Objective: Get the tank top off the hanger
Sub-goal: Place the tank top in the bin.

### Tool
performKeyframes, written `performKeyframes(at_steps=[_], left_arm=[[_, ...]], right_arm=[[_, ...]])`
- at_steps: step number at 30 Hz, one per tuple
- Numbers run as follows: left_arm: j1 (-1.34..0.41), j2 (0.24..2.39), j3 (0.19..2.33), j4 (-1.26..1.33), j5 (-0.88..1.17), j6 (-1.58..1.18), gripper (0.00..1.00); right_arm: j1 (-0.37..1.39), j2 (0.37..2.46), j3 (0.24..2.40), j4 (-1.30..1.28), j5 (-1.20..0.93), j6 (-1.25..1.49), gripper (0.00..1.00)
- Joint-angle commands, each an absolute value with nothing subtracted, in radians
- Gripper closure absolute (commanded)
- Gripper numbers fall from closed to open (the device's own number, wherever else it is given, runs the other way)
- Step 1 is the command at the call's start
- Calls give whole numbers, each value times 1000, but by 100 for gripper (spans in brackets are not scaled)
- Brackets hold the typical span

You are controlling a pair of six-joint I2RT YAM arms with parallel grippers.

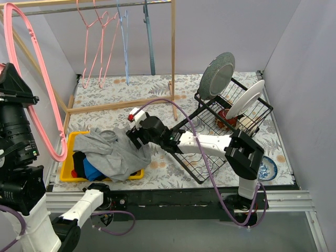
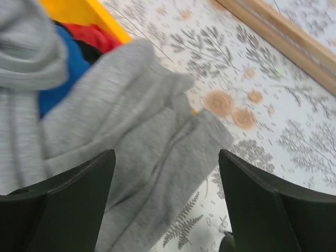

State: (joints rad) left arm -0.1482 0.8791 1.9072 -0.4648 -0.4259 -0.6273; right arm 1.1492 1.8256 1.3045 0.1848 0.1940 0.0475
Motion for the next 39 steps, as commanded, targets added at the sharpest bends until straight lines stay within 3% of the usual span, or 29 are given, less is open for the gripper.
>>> performKeyframes(at_steps=[1, 21, 27, 30, 31, 34, 39], left_arm=[[-153, 891, 1941, -451, -439, -614, 100], [-153, 879, 1904, -463, -437, -638, 100], [-153, 865, 1878, -457, -449, -637, 100], [-153, 854, 1861, -449, -456, -637, 100], [-153, 854, 1858, -448, -457, -637, 100], [-153, 850, 1850, -449, -460, -640, 100], [-153, 839, 1818, -456, -454, -655, 100]], right_arm=[[1138, 1844, 1316, 198, 360, 144, 15], [1101, 1965, 1347, 203, 247, 314, 32], [1100, 1993, 1362, 195, 253, 311, 51], [1100, 1994, 1365, 193, 250, 299, 70], [1100, 1987, 1365, 195, 255, 287, 81], [1100, 1970, 1368, 206, 247, 259, 97], [1107, 1936, 1373, 203, 242, 232, 99]])
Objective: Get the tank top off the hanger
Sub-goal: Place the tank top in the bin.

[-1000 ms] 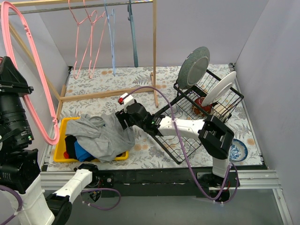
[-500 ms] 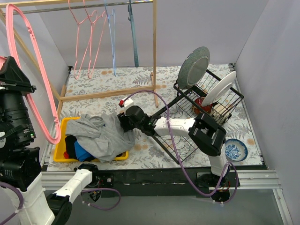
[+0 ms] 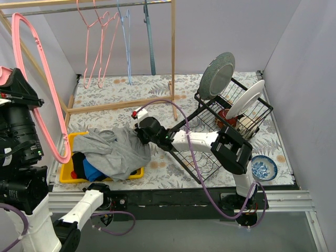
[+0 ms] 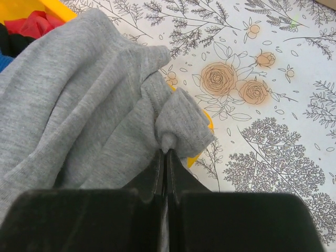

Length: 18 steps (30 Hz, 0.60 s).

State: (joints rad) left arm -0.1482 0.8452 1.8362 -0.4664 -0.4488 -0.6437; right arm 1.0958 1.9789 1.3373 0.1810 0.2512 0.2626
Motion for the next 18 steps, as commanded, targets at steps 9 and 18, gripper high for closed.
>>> performKeyframes(at_steps=[9, 18], left_arm=[[-153, 835, 1816, -469, -448, -670, 100], [-153, 844, 1879, -488, -439, -681, 100]], right_arm=[[1141, 1858, 1436, 155, 301, 164, 99], [1195, 1769, 1449, 487, -214, 40, 99]])
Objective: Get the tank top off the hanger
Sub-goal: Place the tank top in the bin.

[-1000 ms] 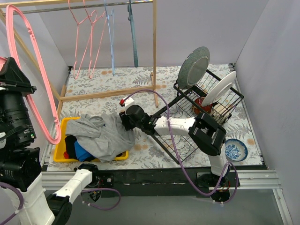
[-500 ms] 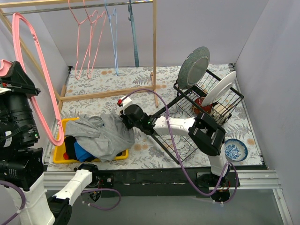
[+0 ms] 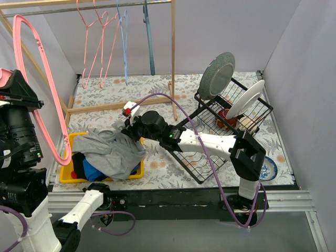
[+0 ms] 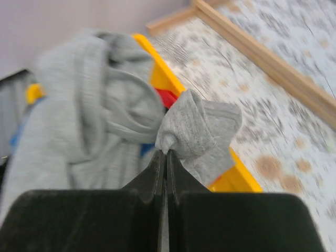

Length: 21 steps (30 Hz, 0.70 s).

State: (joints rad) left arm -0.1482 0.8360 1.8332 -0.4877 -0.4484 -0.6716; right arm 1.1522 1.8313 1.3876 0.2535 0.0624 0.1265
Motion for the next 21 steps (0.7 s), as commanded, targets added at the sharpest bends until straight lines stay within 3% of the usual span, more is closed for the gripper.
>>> performKeyframes(at_steps=[1, 12, 16, 21], left_arm=[[-153, 844, 1882, -489, -437, -683, 100], [-152, 857, 1954, -514, -442, -673, 100], [-153, 870, 1968, -509, -452, -655, 100], [-153, 887, 1924, -509, -453, -646, 100]], right_arm=[[1206, 1776, 1460, 508, -286, 26, 99], [1232, 2063, 1724, 776, -652, 254, 99], [1244, 2135, 1628, 775, -553, 256, 99], [1244, 2285, 1663, 438, -329, 172, 99]])
